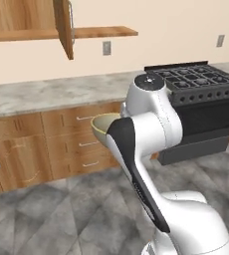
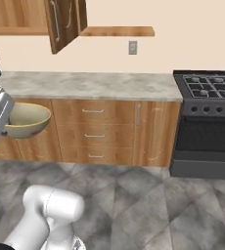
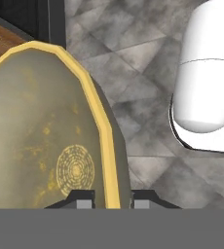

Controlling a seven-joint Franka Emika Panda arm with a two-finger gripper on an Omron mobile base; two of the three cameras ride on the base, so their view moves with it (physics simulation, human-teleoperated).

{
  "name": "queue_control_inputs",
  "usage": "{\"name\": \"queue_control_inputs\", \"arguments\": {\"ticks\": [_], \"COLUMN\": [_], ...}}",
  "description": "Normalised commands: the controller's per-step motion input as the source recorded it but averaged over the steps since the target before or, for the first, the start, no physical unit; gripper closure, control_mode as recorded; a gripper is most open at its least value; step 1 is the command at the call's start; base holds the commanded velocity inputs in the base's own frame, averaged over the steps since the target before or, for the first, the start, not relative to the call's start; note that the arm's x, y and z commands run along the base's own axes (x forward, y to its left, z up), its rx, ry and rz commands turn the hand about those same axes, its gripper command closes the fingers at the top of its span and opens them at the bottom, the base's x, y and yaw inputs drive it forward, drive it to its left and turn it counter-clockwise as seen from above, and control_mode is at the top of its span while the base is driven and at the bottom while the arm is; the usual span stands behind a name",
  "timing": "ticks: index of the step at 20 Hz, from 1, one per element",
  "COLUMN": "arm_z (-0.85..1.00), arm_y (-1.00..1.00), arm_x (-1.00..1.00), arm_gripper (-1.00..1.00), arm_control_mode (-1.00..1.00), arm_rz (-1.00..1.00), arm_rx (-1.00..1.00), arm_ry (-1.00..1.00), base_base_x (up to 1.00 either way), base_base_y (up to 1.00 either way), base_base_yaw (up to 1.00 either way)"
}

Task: Pick the mug and place it in the sink. Pick the bowl and place it in the open cabinet and then close the cabinet.

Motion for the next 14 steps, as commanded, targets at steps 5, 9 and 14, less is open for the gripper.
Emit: {"name": "queue_control_inputs", "arguments": {"ticks": [5,9,14], "arm_z": [0.00,0.00,0.00], "arm_y": [0.00,0.00,0.00], "arm_x": [0.00,0.00,0.00], "arm_gripper": [1.00,1.00,1.00], "arm_control_mode": [1.00,1.00,1.00], "arm_rz": [0.00,0.00,0.00], "arm_rx": [0.00,0.00,0.00], "arm_ry": [0.00,0.00,0.00], "base_base_x": [-0.09,0.00,0.60], "base_base_y": [1.00,1.00,0.49], "base_base_yaw": [0.00,0.03,0.11]}}
